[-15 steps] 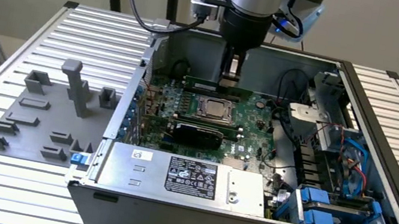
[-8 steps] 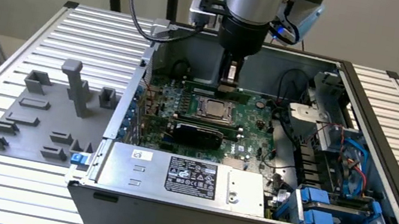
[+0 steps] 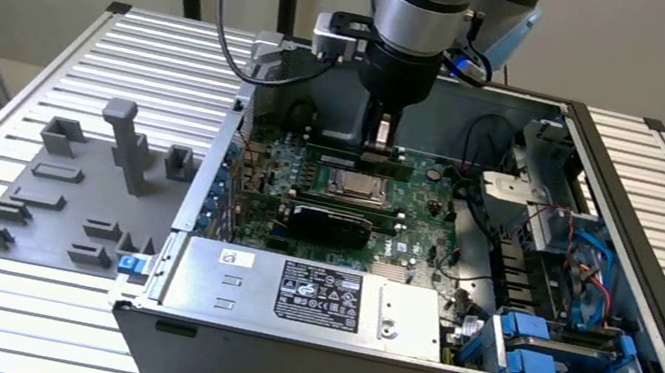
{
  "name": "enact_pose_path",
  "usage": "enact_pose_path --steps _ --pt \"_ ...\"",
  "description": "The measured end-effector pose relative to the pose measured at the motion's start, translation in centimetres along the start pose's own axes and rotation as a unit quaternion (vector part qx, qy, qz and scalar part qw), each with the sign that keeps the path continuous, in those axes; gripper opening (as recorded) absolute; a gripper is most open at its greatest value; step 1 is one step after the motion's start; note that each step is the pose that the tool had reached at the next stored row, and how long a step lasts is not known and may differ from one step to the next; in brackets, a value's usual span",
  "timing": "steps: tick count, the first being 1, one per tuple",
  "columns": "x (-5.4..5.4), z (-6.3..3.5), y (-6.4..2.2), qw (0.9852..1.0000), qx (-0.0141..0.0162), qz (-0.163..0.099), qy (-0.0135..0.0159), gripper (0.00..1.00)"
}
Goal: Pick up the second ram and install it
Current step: 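Insert the second ram into the second slot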
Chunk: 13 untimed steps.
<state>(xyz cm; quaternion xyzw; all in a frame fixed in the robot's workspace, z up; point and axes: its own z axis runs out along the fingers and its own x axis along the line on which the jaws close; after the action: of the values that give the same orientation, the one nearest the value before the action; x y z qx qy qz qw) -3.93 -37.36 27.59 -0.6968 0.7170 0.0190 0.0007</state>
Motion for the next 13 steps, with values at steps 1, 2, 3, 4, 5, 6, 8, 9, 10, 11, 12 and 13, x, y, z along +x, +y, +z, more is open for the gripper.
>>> enact_pose_path --steps 1,2,3,4,5,6,8,9,10,11,12,13 --pt "0.0 0.18 -0.01 1.0 0.0 0.0 0.0 0.14" --pt "0.0 0.36 -0.01 1.0 0.0 0.0 0.0 0.14" --pt "0.0 0.54 -0.01 1.0 0.0 0.0 0.0001 0.14" --pt "0.0 0.72 -0.02 1.0 0.0 0.0 0.0 0.14" --pt "0.0 0.9 -0.02 1.0 0.0 0.0 0.0 0.14" --pt "0.0 1.09 -0.03 1.0 0.0 0.0 0.0 0.14" --pt "0.0 1.46 -0.04 1.0 0.0 0.0 0.0 0.14" --pt "0.0 1.64 -0.05 1.0 0.0 0.0 0.0 0.14" --pt "0.1 1.82 -0.05 1.0 0.0 0.0 0.0 0.14" --pt "0.1 2.0 -0.05 1.0 0.0 0.0 0.0001 0.14" --pt "0.1 2.19 -0.06 1.0 0.0 0.0 0.0 0.14" --pt "0.1 2.37 -0.06 1.0 0.0 0.0 0.0 0.14"
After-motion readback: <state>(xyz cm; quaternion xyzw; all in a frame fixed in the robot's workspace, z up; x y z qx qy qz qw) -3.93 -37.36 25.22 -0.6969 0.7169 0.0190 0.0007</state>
